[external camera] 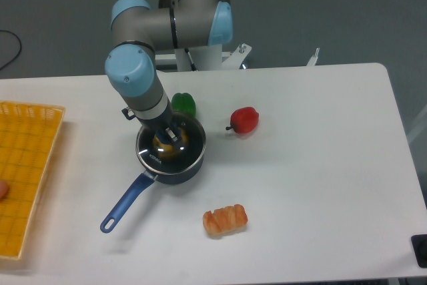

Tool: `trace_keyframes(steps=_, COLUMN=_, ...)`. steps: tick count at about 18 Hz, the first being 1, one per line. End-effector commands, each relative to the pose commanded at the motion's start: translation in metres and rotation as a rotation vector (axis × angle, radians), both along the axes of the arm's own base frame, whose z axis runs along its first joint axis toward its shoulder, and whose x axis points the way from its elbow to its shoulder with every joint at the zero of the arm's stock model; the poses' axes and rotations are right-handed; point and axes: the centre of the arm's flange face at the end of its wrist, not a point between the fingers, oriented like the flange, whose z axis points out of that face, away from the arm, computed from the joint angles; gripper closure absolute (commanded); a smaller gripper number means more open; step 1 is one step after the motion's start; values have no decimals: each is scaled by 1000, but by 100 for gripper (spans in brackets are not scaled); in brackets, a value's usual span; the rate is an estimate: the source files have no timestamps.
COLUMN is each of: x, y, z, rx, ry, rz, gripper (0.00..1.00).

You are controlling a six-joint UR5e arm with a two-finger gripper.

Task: Close the pot lid
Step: 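Lower the glass lid onto the saucepan rim and settle it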

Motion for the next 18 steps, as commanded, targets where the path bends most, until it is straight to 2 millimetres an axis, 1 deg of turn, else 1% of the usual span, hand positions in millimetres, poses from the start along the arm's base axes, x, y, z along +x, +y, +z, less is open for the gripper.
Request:
trace_keyframes(steps=2, x=4, y=2, z=0, rx=3, ry=2, rz=-8, gripper=42)
trace_keyframes(steps=18, x=5, y=0, z=-6, rx=5, ry=7, rz=-9, gripper=42)
